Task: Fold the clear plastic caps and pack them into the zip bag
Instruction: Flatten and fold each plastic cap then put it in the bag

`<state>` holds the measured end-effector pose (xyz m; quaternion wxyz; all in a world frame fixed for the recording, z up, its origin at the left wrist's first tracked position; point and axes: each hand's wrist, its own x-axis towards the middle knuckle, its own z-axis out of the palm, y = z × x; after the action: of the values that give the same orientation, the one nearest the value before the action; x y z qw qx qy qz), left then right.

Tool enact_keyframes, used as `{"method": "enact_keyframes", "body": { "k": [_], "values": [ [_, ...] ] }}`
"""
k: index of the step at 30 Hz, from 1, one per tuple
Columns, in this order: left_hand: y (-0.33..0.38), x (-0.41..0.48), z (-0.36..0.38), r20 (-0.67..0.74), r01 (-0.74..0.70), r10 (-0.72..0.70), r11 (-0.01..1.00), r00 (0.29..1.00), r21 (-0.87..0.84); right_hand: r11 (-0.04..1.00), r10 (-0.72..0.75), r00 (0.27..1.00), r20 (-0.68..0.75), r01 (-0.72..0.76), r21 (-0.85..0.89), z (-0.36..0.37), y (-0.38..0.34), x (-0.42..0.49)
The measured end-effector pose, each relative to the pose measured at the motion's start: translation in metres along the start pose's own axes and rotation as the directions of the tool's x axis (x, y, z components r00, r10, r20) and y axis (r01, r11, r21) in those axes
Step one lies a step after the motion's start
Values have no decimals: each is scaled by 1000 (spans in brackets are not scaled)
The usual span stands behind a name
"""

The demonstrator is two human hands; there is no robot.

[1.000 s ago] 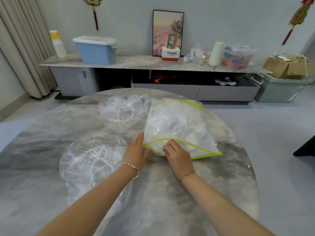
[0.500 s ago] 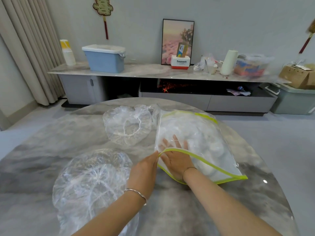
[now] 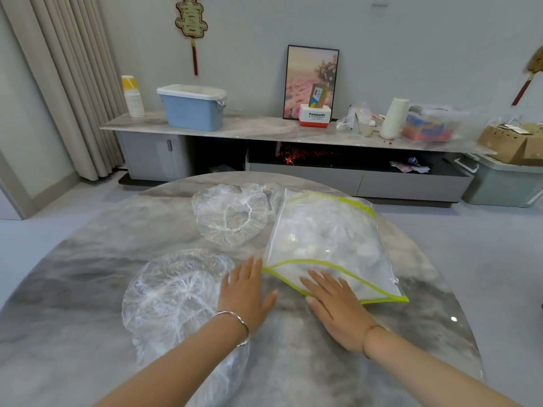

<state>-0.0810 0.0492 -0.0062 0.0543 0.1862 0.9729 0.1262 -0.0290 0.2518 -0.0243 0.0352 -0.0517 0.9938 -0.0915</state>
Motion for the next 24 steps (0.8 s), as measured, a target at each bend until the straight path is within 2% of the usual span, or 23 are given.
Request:
{"method": "enact_keyframes", "body": {
  "k": [5, 8, 10, 14, 16, 18, 21, 23, 24],
  "values": [
    [-29, -63, -2, 177, 59, -110, 961, 978, 269, 996, -86, 987, 137, 91, -26, -5, -6, -50],
    [-47, -86, -8, 216, 112, -170, 961, 961, 254, 991, -125, 982, 140, 131, -36, -10, -19, -65],
    [-54, -91, -8, 154, 119, -143, 980, 978, 158, 986, -154, 980, 128, 160, -43, -13, -30, -68],
    [-52, -101, -19, -135, 76, -66, 995, 989, 70, 977, -211, 976, 50, 211, -1, -18, -57, -79],
    [-48, -105, -21, -214, -31, 26, 999, 976, -22, 974, -221, 974, -42, 222, 42, -21, -70, -85],
    [-40, -116, -21, -270, -259, 231, 963, 935, -74, 959, -251, 956, -151, 267, 92, -23, -82, -92],
    [-33, -130, -4, -259, -576, 553, 817, 792, -18, 938, -326, 896, -302, 345, 13, -14, -86, -99],
    [-27, -140, 8, -191, -675, 652, 732, 734, -95, 919, -391, 859, -330, 386, -84, -6, -83, -102],
    [-23, -144, 9, -159, -683, 664, 714, 731, -154, 911, -411, 848, -333, 396, -116, -3, -79, -103]
  ]
}}
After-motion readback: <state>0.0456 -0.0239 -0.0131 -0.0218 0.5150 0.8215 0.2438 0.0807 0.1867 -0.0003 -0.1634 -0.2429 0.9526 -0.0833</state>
